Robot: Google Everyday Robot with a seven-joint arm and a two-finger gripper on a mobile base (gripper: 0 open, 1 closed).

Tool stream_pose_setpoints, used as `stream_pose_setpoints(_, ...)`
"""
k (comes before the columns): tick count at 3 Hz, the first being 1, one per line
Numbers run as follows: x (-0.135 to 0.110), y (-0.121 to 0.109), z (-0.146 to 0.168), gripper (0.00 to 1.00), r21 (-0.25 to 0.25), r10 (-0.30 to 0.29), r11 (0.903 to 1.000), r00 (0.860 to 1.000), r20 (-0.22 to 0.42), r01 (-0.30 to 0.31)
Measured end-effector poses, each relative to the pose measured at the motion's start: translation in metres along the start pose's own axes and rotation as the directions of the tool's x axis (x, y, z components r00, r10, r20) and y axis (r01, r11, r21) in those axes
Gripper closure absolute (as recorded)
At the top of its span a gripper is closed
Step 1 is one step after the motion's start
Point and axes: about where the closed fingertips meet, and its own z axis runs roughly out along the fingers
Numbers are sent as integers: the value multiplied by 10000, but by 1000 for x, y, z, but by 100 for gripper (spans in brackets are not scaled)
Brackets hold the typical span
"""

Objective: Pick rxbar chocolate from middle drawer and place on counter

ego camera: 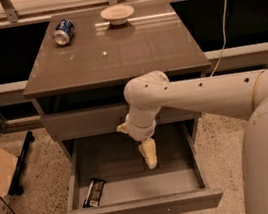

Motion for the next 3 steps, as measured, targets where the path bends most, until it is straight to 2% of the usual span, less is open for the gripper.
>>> stream_pose_setpoints(1,-6,10,42,0,-146,-673,9975,9951,727,685)
stream_pose_setpoints(2,-9,10,63,0,442,-995,9945,9868,1275,945)
stream_pose_setpoints(3,-9,9,64,0,508,-1036,9939,9863,1285,978)
